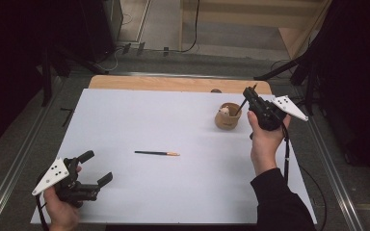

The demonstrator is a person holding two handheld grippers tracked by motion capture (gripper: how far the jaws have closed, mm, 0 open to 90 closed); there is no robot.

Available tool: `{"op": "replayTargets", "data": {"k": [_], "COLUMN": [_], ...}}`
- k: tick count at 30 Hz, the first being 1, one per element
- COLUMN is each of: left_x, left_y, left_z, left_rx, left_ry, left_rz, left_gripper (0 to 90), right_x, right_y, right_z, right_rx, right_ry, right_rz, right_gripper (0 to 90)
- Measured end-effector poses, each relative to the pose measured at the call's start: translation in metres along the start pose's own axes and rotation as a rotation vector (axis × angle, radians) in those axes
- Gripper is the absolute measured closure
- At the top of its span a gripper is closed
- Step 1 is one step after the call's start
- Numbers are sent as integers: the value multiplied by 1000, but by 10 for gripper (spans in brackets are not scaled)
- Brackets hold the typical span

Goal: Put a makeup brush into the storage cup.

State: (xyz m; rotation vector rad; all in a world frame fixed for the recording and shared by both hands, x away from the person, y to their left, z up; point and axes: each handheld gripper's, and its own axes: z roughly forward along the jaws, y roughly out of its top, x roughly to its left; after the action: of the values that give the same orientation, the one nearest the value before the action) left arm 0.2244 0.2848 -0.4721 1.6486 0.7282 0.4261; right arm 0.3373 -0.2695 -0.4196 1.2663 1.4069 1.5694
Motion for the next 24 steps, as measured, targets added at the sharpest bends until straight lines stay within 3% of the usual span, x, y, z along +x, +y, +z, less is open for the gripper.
{"op": "replayTargets", "data": {"k": [24], "left_x": [1], "left_y": [-1], "left_z": [1], "left_rx": [7], "left_ry": [-5], "left_rz": [4], "left_gripper": [0], "right_x": [-18], "right_y": [-25], "right_z": [26], "right_rx": [66], "right_ry": [-47], "right_rz": [-22], "right_gripper": [844]}}
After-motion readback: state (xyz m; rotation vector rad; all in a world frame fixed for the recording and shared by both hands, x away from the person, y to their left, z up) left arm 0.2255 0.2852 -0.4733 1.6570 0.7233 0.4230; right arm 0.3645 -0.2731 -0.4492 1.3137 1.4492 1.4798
